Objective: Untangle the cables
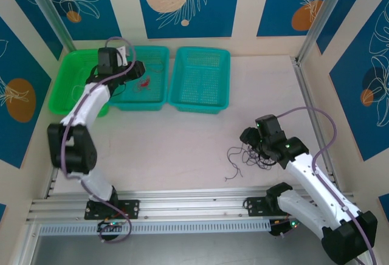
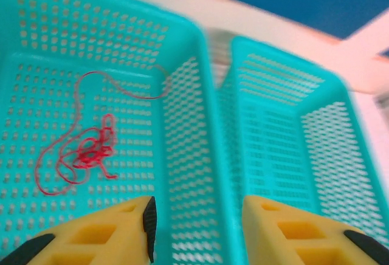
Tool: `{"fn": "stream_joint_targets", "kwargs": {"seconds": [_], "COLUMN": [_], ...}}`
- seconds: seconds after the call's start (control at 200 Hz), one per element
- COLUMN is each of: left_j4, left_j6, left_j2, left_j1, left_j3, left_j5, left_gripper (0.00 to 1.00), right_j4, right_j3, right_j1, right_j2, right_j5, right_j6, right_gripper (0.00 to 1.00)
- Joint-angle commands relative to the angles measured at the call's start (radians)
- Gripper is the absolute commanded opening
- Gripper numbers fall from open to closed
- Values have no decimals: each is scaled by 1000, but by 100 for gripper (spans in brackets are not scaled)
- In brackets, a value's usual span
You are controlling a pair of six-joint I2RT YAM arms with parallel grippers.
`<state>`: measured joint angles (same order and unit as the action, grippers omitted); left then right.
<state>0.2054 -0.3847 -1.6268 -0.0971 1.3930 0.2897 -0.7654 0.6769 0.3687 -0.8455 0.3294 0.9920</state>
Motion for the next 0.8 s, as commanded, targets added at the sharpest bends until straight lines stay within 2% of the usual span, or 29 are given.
{"fn": "stream_joint_targets", "kwargs": {"seconds": [0.0,0.145,0.245,0.305,0.375,0.45,0.485,0.595,0.7,0.795], "left_j4": [-106,-109,-136,-158,-180,-191,-200,-235,-218,-164], "left_j6": [-1,67,107,112,104,83,71,20,-29,-90], "left_j2": [194,395,484,516,536,536,532,520,491,441], "left_j1": [-86,-278,-433,-514,-601,-687,-722,-794,-816,-816], "left_j3": [-128,-300,-418,-486,-559,-619,-643,-710,-736,-730], "left_j5": [76,45,24,22,14,-11,-25,-57,-95,-150], "left_gripper": [43,44,45,45,46,46,46,47,51,57], "right_j4": [-52,8,62,95,133,171,169,200,308,382], "right_j3": [-43,-71,-64,-57,-56,-59,-48,-29,-43,-18], "right_j1": [-81,-171,-182,-182,-178,-166,-149,-116,-53,41], "right_j2": [-59,-197,-314,-382,-451,-498,-508,-498,-478,-500], "right_j5": [-8,-91,-134,-170,-214,-253,-240,-319,-396,-388], "right_j6": [1,-55,-91,-112,-126,-135,-140,-93,61,187], "right_gripper": [69,69,68,63,51,23,14,4,3,3]}}
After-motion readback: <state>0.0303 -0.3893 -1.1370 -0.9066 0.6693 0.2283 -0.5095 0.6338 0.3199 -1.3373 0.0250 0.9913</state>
